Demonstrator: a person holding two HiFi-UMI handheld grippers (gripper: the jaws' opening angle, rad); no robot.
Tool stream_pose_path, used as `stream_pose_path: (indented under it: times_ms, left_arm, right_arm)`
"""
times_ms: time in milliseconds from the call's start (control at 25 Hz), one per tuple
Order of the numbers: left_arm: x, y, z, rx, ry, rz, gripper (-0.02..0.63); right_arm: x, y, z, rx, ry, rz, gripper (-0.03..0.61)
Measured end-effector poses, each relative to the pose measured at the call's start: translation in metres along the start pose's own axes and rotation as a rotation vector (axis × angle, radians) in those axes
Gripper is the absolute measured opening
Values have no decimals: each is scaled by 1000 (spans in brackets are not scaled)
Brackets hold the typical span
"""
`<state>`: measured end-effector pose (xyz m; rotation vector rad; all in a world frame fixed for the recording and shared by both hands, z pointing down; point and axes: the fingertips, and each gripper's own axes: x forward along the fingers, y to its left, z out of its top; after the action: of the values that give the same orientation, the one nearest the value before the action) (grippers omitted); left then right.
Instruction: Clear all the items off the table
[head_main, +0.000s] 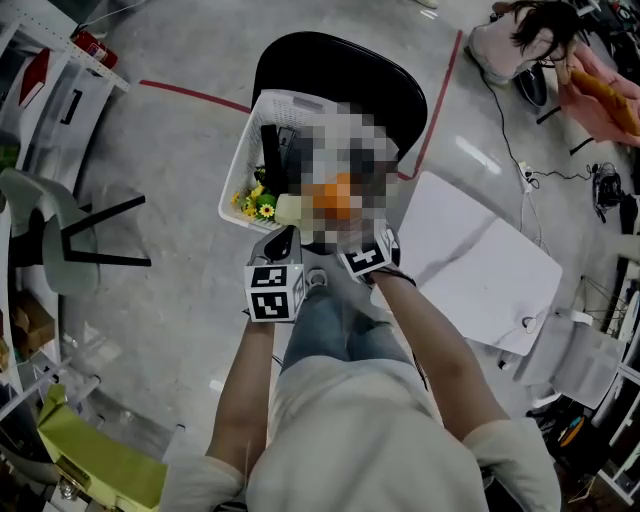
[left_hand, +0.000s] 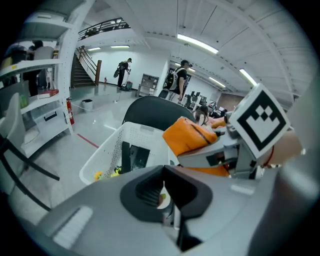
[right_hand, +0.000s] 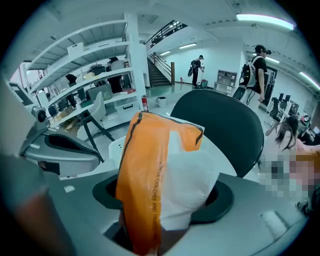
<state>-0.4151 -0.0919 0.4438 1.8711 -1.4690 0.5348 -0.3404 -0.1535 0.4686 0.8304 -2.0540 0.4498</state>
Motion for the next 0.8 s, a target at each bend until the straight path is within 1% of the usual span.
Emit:
stream_pose_path:
  times_ms: [120, 400, 640, 800]
  left_arm:
    - [3, 15, -2, -35, 1, 23, 9]
    - [13, 41, -6, -80, 4, 63, 9]
    - [23, 56, -12, -117, 14, 82, 9]
    - [30, 58, -13, -112, 17, 84, 9]
  right_arm:
    - [18, 9, 12, -20, 7, 27, 337]
    - [58, 24, 36, -80, 24, 69, 339]
    - [86, 29, 41, -93, 50, 94, 339]
    - [101, 27, 39, -114, 69, 95, 339]
